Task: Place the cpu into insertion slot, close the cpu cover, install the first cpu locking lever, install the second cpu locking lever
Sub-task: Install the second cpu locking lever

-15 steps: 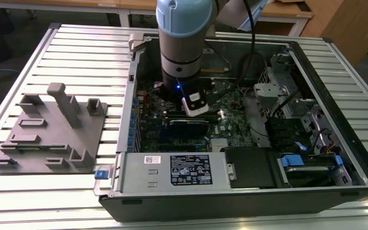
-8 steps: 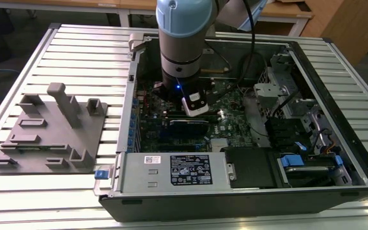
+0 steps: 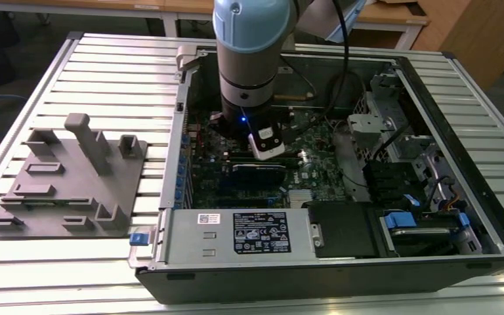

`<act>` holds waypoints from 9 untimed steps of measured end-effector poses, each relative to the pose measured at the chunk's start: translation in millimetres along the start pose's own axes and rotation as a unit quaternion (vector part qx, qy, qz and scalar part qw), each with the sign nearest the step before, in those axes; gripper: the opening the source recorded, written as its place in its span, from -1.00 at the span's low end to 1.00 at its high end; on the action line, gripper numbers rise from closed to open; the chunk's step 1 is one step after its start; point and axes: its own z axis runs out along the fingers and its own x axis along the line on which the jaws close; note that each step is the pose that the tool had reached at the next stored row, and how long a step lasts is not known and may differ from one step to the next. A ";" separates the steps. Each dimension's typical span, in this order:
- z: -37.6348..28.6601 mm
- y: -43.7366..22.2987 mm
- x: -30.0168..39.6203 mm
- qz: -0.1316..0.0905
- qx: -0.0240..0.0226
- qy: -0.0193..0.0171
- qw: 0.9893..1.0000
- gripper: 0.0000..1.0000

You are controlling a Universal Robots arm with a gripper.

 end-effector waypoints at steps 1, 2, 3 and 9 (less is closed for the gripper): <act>0.0 0.0 0.0 0.000 0.000 0.000 1.000 -0.80; 0.1 0.0 0.0 0.000 0.000 0.000 1.000 -0.80; 0.5 -0.2 0.1 0.000 0.000 0.000 1.000 -0.80; 5.8 -1.3 0.1 0.000 -0.002 0.000 1.000 -0.80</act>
